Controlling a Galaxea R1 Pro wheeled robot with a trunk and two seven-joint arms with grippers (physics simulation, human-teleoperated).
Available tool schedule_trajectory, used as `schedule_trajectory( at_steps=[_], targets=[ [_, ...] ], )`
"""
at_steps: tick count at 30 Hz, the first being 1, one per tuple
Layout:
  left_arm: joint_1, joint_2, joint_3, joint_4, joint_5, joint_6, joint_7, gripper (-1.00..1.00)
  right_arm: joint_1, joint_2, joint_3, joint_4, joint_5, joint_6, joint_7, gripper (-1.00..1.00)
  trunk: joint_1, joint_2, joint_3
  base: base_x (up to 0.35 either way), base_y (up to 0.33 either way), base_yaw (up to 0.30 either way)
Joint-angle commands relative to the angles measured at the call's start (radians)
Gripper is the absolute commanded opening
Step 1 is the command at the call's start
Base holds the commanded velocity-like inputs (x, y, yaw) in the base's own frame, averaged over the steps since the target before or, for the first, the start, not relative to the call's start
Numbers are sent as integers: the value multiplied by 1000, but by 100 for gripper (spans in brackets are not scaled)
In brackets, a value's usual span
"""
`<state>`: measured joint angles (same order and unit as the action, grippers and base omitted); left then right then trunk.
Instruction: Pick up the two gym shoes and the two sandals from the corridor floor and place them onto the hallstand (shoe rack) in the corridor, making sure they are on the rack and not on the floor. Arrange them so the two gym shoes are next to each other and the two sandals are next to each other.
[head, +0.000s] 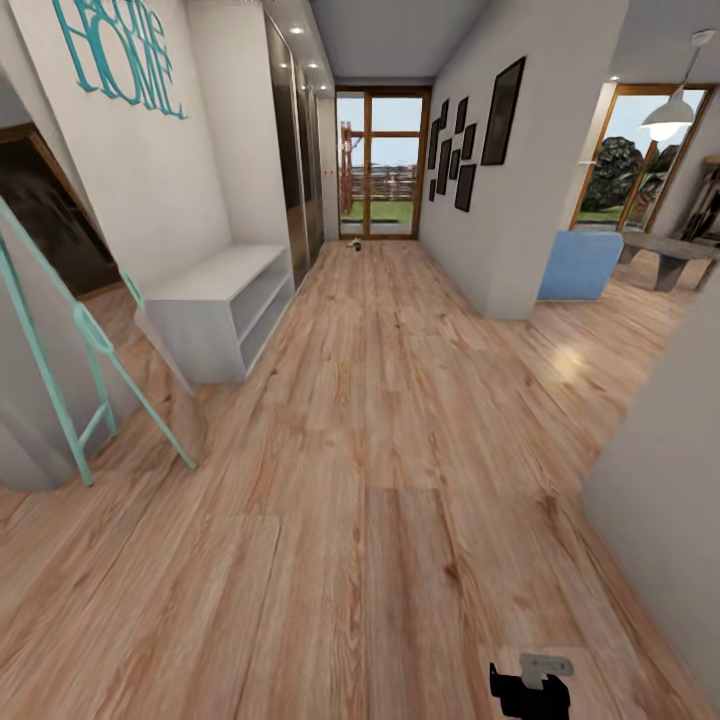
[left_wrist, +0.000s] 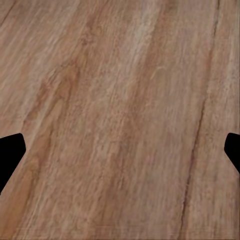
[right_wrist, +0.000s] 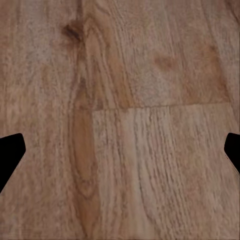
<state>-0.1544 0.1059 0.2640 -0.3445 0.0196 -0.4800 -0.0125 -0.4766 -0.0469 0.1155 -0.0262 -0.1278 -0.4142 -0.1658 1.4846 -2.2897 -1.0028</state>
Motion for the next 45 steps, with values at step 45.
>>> schedule_trajectory(
  at_steps=[45],
  targets=[
    [-1, 0, 1, 1, 2, -3, -1, 100, 0, 0, 9, 0, -10, -3, -1, 100, 0, 0, 29, 339, -67, 0]
  ],
)
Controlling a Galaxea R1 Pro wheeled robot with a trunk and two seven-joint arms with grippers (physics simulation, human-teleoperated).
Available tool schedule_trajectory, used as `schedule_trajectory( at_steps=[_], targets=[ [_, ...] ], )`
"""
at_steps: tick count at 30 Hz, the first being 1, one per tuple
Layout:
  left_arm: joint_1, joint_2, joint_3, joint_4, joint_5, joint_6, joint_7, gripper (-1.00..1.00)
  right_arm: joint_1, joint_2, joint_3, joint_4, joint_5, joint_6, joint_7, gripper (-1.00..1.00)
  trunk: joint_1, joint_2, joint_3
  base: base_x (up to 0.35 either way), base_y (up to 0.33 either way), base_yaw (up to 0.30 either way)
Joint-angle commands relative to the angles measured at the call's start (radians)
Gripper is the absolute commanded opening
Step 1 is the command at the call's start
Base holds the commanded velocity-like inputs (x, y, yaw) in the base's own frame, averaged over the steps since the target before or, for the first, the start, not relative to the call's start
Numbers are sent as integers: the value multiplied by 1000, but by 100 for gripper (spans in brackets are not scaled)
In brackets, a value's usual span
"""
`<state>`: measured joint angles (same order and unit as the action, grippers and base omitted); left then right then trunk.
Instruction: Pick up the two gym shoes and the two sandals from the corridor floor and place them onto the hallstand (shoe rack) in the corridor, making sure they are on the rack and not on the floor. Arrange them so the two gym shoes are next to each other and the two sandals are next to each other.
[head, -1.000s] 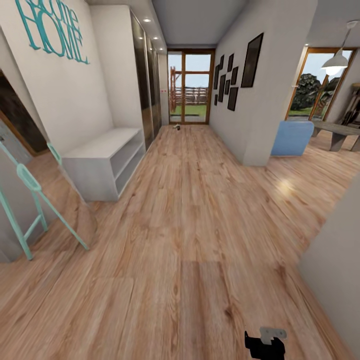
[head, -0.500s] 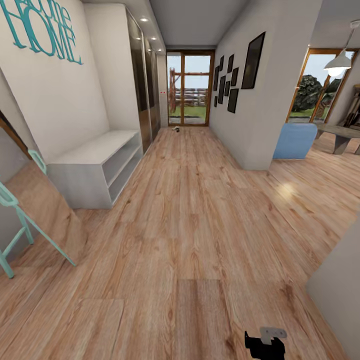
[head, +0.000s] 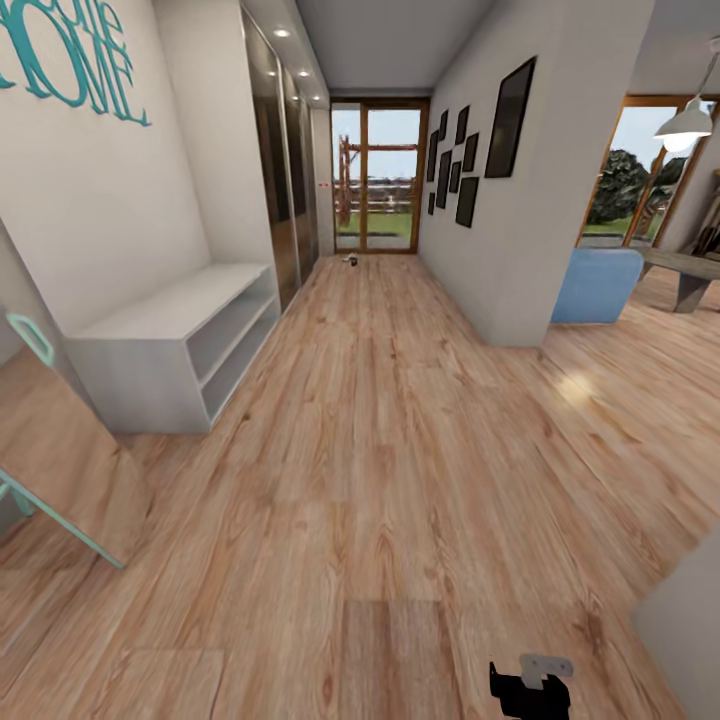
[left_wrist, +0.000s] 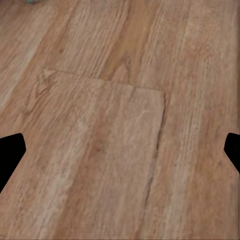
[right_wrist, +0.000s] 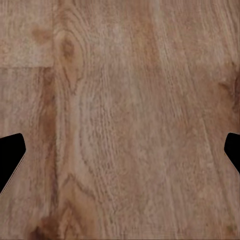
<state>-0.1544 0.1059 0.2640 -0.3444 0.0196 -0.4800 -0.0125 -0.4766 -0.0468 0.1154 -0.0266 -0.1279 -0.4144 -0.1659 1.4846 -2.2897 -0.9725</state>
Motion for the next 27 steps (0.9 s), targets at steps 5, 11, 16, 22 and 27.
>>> schedule_trajectory(
  at_steps=[5, 11, 16, 22, 27],
  targets=[
    [-1, 0, 1, 1, 2, -3, -1, 100, 0, 0, 9, 1, -10, -3, -1, 100, 0, 0, 0, 339, -76, 0],
    [-1, 0, 1, 1, 2, -3, -1, 100, 0, 0, 9, 1, -10, -3, -1, 100, 0, 0, 5, 339, -76, -6],
    [-1, 0, 1, 1, 2, -3, -1, 100, 0, 1, 9, 1, -10, -3, -1, 100, 0, 0, 11, 339, -76, -41],
    [-1, 0, 1, 1, 2, -3, -1, 100, 0, 0, 9, 1, -10, -3, -2, 100, 0, 0, 19, 339, -76, -57],
    [-1, 0, 1, 1, 2, -3, -1, 100, 0, 0, 9, 1, -10, -3, -2, 100, 0, 0, 26, 339, -75, -40]
  ],
)
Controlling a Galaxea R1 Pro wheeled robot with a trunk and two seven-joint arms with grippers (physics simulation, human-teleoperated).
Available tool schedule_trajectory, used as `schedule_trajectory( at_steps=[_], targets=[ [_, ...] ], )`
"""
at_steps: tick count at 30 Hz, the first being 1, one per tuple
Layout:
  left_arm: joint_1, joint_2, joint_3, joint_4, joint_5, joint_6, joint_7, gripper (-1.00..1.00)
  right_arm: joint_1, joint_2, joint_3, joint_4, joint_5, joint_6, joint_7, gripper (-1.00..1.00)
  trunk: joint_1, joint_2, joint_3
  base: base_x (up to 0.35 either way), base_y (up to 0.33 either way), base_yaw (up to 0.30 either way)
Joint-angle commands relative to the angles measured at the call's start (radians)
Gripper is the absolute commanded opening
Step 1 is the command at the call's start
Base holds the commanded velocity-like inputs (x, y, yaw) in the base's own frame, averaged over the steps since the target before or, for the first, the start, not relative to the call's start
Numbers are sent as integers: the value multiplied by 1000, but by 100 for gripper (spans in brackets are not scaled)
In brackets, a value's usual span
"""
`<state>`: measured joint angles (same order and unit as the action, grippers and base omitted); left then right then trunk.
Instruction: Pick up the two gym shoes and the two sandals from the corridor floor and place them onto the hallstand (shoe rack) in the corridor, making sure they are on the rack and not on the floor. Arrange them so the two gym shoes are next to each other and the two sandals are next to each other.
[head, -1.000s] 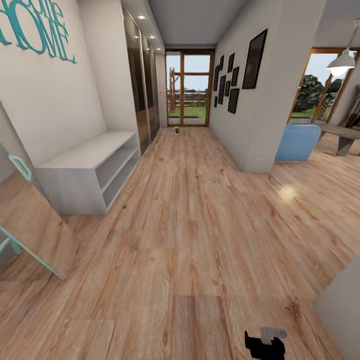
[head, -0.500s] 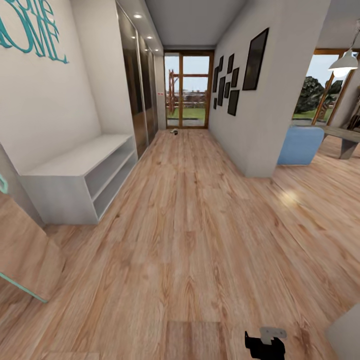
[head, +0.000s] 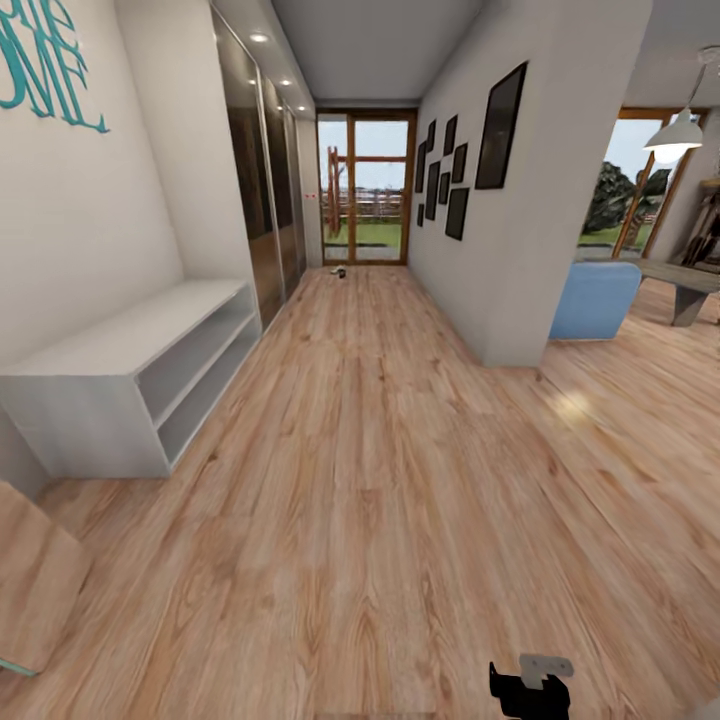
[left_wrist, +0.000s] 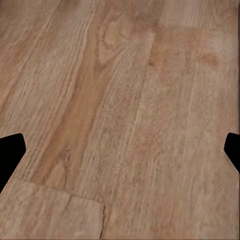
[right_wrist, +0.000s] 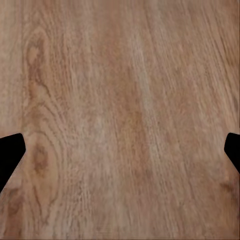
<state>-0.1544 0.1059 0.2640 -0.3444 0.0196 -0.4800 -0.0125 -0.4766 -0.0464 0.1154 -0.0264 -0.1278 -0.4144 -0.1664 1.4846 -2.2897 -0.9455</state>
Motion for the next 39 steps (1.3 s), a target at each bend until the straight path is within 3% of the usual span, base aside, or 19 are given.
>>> schedule_trajectory(
  at_steps=[1, 23, 39],
  targets=[
    [-1, 0, 1, 1, 2, -3, -1, 100, 0, 0, 9, 0, -10, -3, -1, 100, 0, 0, 1, 339, -61, -20],
    [-1, 0, 2, 1, 7, -3, -1, 100, 0, 0, 9, 0, -10, -3, -1, 100, 0, 0, 23, 339, -6, -2],
    [-1, 0, 2, 1, 8, -3, -1, 100, 0, 0, 9, 0, -10, -3, -1, 100, 0, 0, 34, 339, 0, 128]
  ],
)
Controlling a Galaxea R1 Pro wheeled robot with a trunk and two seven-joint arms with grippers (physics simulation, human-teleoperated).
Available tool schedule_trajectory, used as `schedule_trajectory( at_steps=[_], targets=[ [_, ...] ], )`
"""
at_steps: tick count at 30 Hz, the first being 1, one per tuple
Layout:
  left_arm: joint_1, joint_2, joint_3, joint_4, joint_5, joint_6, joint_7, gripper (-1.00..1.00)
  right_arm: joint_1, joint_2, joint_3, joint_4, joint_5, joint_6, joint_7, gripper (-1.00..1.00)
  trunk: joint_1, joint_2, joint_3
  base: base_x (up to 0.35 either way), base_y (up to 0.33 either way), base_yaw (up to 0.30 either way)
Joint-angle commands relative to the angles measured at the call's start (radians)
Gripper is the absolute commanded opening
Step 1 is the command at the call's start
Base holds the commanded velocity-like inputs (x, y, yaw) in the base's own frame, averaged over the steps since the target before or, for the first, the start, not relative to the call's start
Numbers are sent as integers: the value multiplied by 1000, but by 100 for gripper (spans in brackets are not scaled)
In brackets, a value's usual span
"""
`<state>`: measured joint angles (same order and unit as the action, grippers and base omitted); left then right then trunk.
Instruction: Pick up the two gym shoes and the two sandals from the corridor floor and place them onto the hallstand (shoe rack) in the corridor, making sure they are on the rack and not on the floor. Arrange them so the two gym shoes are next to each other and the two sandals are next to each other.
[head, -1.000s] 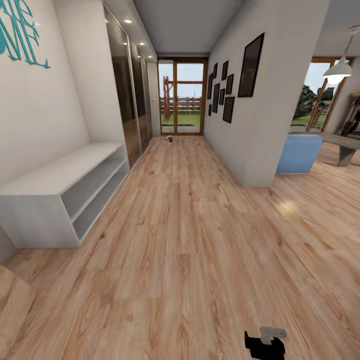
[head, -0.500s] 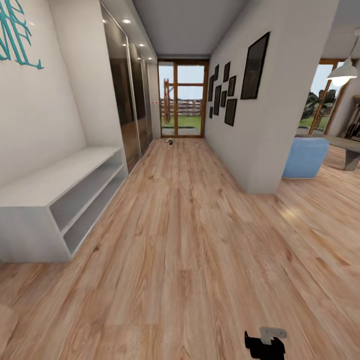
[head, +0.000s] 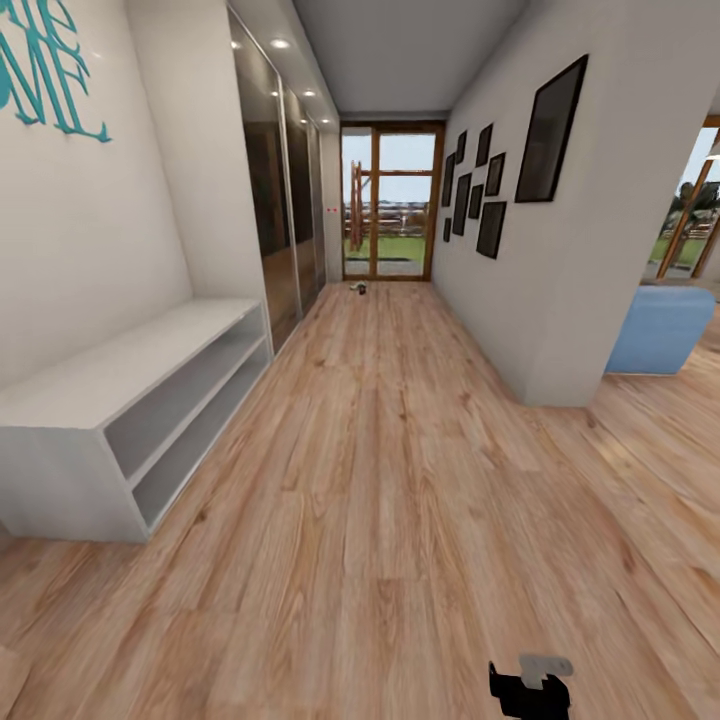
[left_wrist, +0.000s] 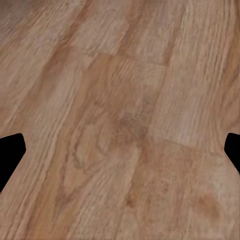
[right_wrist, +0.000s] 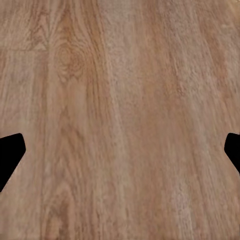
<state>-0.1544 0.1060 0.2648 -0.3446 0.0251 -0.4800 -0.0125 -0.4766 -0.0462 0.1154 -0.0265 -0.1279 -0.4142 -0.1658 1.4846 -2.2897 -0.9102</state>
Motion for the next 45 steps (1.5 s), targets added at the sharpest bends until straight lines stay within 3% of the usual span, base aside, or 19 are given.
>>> schedule_trajectory(
  at_steps=[1, 35, 45],
  targets=[
    [-1, 0, 1, 1, 2, -3, -1, 100, 0, 0, 9, 1, -10, -3, -1, 100, 0, 0, -1, 339, 0, 39],
    [-1, 0, 2, 1, 2, -3, -1, 100, 0, -1, 9, 1, -11, -1, -4, 100, 0, 0, 3, 339, 0, 45],
    [-1, 1, 2, 1, 3, -3, 0, 100, 31, -1, 9, 2, -10, 1, -4, 100, 0, 0, 3, 339, 0, 2]
  ],
)
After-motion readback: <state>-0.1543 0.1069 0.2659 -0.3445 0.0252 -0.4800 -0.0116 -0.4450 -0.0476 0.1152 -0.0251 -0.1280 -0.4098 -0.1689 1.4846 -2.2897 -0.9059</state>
